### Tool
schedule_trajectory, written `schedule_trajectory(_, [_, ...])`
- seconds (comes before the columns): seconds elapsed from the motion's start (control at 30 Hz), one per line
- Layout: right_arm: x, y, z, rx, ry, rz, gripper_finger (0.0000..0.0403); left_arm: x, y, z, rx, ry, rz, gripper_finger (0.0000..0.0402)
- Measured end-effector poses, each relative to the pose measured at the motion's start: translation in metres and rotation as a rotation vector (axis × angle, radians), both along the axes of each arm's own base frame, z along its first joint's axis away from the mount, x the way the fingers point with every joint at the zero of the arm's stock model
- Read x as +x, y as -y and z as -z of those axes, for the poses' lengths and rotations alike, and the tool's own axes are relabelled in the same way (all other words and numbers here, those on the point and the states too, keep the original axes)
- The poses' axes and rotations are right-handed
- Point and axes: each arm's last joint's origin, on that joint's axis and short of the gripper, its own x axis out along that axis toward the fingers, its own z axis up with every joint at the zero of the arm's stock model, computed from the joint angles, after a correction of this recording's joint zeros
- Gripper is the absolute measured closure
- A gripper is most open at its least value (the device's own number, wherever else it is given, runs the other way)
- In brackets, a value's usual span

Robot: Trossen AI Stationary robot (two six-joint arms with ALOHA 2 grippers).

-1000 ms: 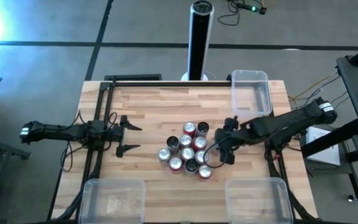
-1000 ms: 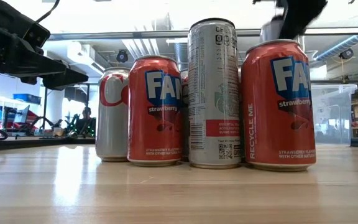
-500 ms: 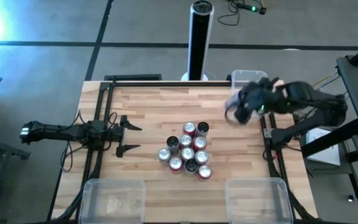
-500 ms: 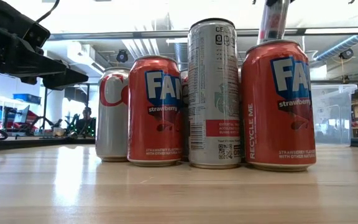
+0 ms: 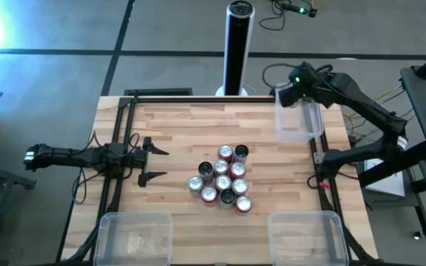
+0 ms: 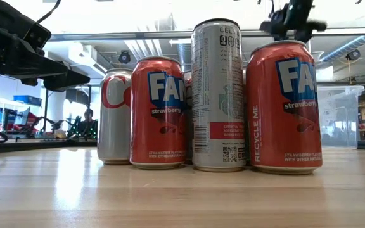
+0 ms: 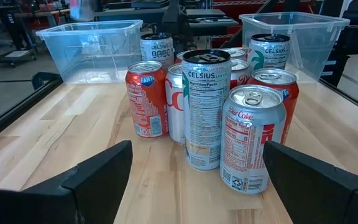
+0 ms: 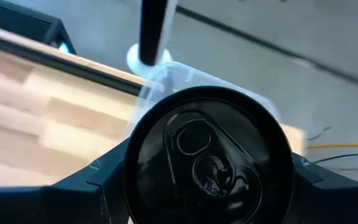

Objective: Sort soda cans
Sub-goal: Put the white-pink soda can into the top right white bin

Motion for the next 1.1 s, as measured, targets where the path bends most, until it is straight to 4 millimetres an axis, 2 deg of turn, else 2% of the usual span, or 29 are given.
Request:
schedule_trajectory(0.17, [-0.005, 0.037, 0.034, 0.087, 0.07, 0.108, 0.0151, 0.0, 0.0, 0.0, 0.0, 0.0, 0.0, 0.0055])
schedule_trajectory(0.3, [-0.012, 0.053, 0.06, 0.139, 0.053, 0.196, 0.0151, 0.0, 0.0, 0.0, 0.0, 0.0, 0.0, 0.0055])
schedule_trajectory(0.77, [-0.019, 0.063, 0.116, 0.118, 0.042, 0.209, 0.0147, 0.0, 0.0, 0.0, 0.0, 0.0, 0.0, 0.0055])
schedule_trajectory(0.97, [-0.022, 0.063, 0.132, 0.113, 0.044, 0.203, 0.0147, 0.0, 0.0, 0.0, 0.0, 0.0, 0.001, 0.0055])
schedule_trajectory(1.1, [-0.023, 0.064, 0.135, 0.105, 0.039, 0.192, 0.0148, 0.0, 0.0, 0.0, 0.0, 0.0, 0.0, 0.0055])
